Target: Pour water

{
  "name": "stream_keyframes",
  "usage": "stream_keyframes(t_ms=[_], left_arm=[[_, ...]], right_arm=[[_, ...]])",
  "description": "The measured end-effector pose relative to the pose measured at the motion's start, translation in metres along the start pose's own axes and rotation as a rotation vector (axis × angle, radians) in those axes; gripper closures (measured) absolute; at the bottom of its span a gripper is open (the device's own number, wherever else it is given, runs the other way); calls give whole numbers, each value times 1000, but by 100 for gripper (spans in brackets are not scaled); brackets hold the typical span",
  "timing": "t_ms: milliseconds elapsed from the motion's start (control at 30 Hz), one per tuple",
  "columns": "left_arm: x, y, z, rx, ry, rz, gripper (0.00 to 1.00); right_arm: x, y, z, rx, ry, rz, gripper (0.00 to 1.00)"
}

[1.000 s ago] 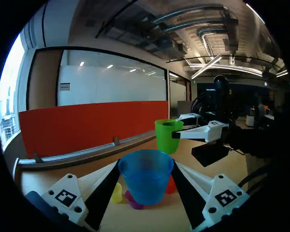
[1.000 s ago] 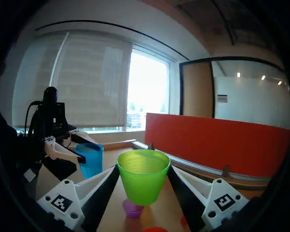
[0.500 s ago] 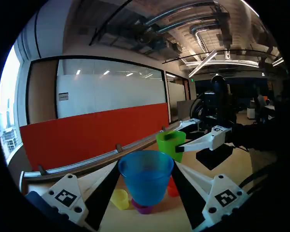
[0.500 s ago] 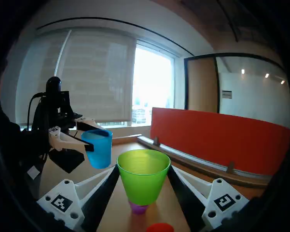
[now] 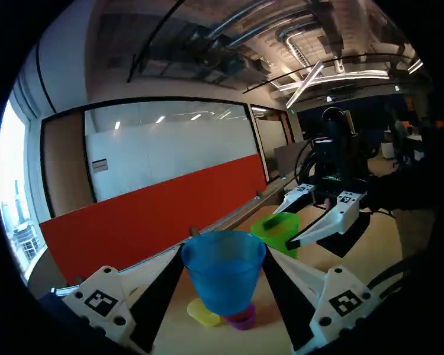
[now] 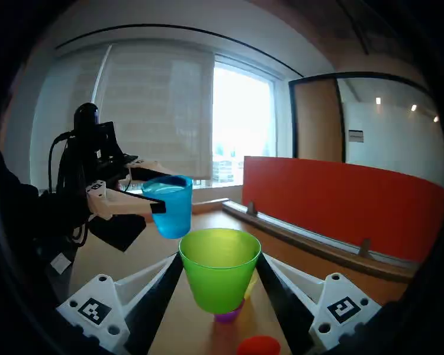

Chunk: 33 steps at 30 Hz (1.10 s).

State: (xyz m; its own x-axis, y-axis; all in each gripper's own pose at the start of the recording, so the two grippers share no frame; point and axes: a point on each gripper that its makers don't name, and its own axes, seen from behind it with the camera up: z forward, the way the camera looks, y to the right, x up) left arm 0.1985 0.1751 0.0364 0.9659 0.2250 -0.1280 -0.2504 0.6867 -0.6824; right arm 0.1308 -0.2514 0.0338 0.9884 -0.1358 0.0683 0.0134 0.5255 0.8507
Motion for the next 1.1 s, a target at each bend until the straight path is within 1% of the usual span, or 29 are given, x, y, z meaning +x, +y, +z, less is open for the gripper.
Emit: stream_keyframes(t_ms=[167,367,467,567,800,1100], left_arm=[[5,-3,5,11,-8,45,12],[12,-2,10,6,-5,83,12],[16,-3,12,9,-7,120,12],[17,-3,15,9,-16,167,12],[23,1,19,1,-20,282,12],[33,3,22,-2,-24,386,12]], right_arm=[[-1,-6,0,24,0,15,9],[-10,-16,0,63,-19,20,9],[-13,-21,0,79,-31,18,9],[-15,-26,1,96,-39,23,9],[-15,-32,1,121,-42,37,9],[-8,-37,0,139,-45,36,9]])
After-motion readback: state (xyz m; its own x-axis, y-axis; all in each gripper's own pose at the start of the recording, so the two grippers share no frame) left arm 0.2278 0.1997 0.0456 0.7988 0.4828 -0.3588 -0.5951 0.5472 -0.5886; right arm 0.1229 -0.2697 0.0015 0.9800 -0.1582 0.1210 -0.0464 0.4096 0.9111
